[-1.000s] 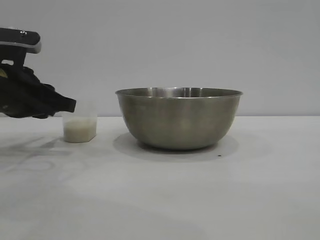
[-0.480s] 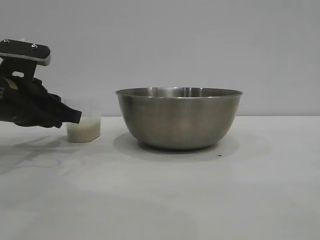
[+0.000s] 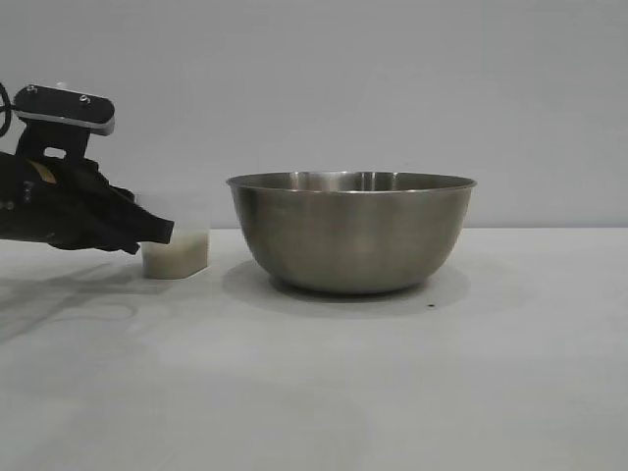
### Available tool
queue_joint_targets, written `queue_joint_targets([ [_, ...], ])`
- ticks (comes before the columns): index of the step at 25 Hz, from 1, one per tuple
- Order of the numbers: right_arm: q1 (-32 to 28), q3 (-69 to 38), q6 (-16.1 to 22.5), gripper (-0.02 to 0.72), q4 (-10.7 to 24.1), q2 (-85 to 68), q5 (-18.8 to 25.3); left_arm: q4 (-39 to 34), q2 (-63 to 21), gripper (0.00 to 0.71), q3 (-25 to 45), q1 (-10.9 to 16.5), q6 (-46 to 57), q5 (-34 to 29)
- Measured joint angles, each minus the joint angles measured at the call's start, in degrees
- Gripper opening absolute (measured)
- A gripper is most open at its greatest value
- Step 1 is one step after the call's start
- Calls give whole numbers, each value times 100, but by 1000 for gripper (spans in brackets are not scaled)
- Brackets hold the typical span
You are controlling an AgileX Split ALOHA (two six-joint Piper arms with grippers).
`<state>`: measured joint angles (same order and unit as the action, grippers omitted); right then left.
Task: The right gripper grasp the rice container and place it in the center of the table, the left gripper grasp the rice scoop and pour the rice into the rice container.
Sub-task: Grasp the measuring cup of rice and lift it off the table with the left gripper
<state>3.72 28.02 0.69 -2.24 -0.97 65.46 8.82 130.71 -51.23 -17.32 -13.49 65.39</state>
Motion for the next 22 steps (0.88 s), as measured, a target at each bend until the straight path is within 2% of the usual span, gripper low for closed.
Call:
queue_joint_targets([
  [3, 0, 0, 0, 254, 4, 0, 0, -145, 0, 0, -12, 94, 0, 0],
  [8, 0, 0, 0, 254, 4, 0, 0, -248, 0, 0, -12, 222, 11, 11],
  [16, 0, 0, 0, 254, 4, 0, 0, -403, -10, 0, -12, 232, 203, 23],
  [22, 0, 0, 0, 254, 4, 0, 0, -559, -543, 0, -12, 232, 158, -64],
])
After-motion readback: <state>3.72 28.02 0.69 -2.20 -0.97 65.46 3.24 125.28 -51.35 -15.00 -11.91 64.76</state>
